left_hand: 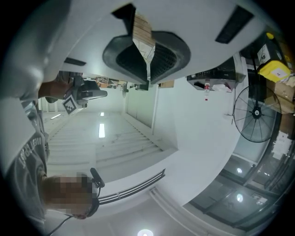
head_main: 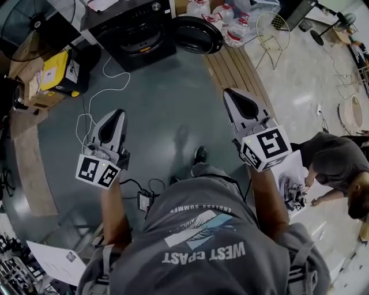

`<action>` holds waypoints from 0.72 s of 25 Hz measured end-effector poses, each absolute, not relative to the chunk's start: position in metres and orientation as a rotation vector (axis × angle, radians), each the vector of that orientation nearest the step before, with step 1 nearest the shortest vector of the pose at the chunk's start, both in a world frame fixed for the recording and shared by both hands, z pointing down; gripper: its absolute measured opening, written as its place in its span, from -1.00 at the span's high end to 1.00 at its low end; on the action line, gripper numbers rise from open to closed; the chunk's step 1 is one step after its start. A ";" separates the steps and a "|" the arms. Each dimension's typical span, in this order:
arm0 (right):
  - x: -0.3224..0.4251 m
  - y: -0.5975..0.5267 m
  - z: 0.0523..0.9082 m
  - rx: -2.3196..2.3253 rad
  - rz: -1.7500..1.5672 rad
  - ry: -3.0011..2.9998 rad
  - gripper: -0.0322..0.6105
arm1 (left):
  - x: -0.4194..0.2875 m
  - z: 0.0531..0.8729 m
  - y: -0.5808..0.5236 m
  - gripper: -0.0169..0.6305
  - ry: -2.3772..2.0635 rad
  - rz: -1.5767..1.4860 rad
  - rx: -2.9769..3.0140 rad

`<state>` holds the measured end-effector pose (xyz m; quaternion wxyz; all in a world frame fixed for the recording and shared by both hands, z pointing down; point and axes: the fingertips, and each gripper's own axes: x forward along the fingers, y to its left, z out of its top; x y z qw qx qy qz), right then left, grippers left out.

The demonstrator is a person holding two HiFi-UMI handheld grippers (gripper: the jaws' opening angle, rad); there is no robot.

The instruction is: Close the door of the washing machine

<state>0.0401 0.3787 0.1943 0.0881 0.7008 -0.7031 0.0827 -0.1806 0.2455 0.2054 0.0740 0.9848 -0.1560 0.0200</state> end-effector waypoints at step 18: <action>0.144 0.330 0.209 2.028 0.291 -2.204 0.82 | -0.087 0.239 0.183 0.83 -0.627 0.161 2.968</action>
